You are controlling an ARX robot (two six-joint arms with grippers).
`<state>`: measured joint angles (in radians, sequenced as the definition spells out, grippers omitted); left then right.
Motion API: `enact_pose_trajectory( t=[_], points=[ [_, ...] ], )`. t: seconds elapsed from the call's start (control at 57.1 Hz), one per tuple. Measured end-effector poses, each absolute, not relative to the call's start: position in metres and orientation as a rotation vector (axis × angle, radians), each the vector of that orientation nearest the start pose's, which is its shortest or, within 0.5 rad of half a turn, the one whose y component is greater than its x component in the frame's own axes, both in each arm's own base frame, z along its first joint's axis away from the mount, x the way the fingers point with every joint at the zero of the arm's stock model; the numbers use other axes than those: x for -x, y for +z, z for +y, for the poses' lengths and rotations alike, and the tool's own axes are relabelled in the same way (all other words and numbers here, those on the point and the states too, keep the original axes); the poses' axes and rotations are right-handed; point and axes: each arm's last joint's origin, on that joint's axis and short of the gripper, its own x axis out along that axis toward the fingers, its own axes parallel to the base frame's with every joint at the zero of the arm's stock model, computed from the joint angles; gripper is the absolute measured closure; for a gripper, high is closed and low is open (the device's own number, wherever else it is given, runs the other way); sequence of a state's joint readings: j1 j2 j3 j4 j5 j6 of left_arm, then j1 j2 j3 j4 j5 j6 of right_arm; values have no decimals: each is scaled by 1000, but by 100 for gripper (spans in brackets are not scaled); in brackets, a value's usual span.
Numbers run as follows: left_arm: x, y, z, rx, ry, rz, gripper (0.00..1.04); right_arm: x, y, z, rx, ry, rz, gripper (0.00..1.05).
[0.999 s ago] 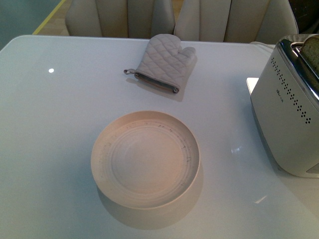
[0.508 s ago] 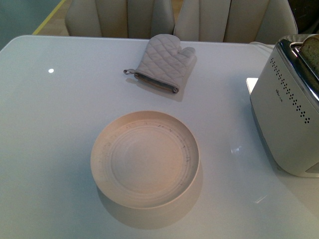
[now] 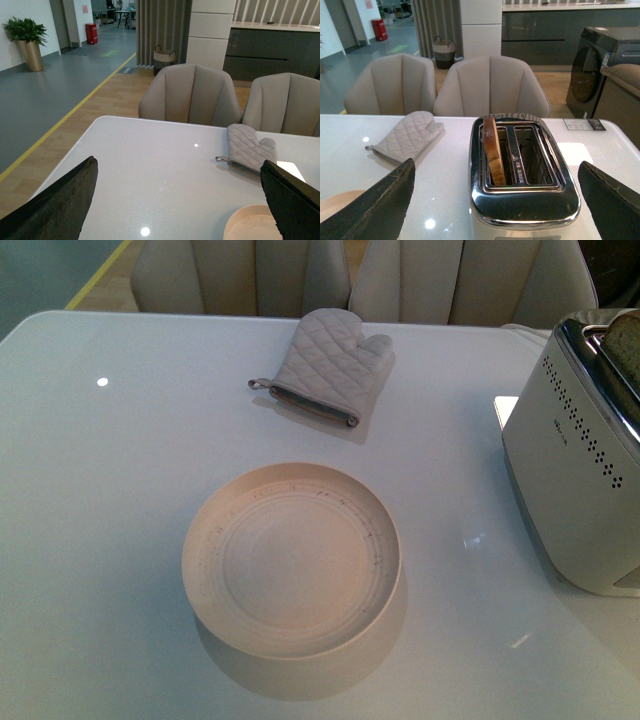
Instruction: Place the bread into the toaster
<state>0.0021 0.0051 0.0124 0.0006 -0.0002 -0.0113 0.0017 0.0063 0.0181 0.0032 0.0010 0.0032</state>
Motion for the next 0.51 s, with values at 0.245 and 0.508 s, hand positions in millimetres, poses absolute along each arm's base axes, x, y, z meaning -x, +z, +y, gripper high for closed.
enact_pose_trajectory(
  t=[0.245, 0.508],
  points=[
    [-97, 167, 0, 11, 2, -8, 7, -97, 170, 0, -3, 0, -15, 9],
    [-97, 167, 0, 11, 2, -8, 7, -97, 170, 0, -3, 1, -15, 9]
  ],
)
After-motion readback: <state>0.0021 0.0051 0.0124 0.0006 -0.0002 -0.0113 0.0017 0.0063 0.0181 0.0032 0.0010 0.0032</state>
